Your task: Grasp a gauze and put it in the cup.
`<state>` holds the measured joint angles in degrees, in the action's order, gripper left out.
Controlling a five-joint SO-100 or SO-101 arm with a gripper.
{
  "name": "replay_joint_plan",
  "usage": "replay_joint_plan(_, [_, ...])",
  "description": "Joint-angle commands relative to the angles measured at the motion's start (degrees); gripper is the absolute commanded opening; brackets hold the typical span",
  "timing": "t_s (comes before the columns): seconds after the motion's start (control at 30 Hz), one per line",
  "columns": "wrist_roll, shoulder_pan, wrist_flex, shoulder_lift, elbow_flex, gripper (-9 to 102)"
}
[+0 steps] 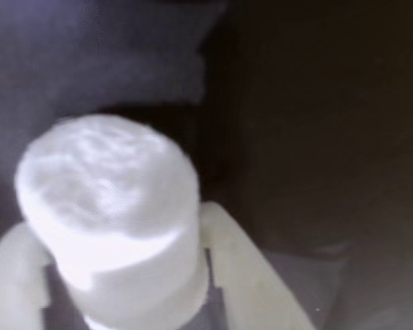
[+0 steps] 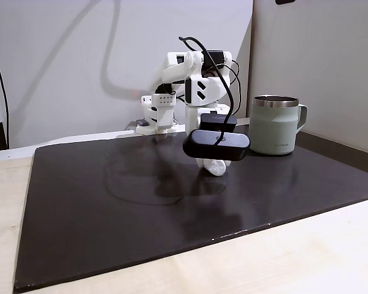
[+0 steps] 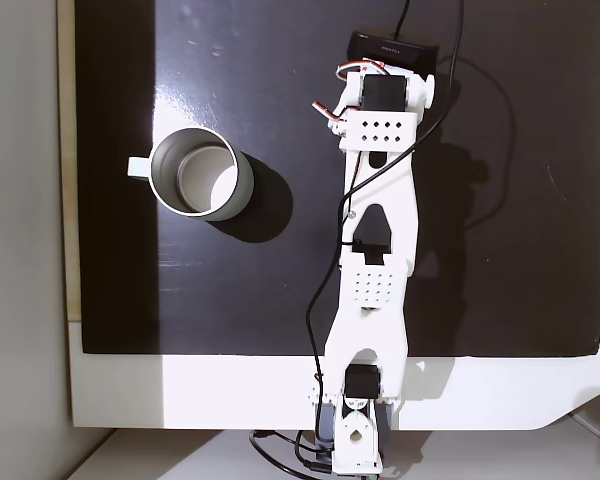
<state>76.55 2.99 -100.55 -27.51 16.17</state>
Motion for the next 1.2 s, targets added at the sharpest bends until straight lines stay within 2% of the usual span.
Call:
replay_joint_plan(0.0, [-0.53,0.09,-0.44,-0.62,-3.60,13])
replay_joint_plan(0.2, [-0.97,1.23,-0.44,-0.62,-3.78,0])
replay_joint_plan(0.47, [-2.46,2.02,-1.14,-5.89,-0.44,0])
replay_joint_plan(0.87, [-4.13,-1.41,-1.23,-38.14,24.17,0])
replay_joint_plan(1.17, [-5.01,-5.71,-1.23,-53.09,32.43,0])
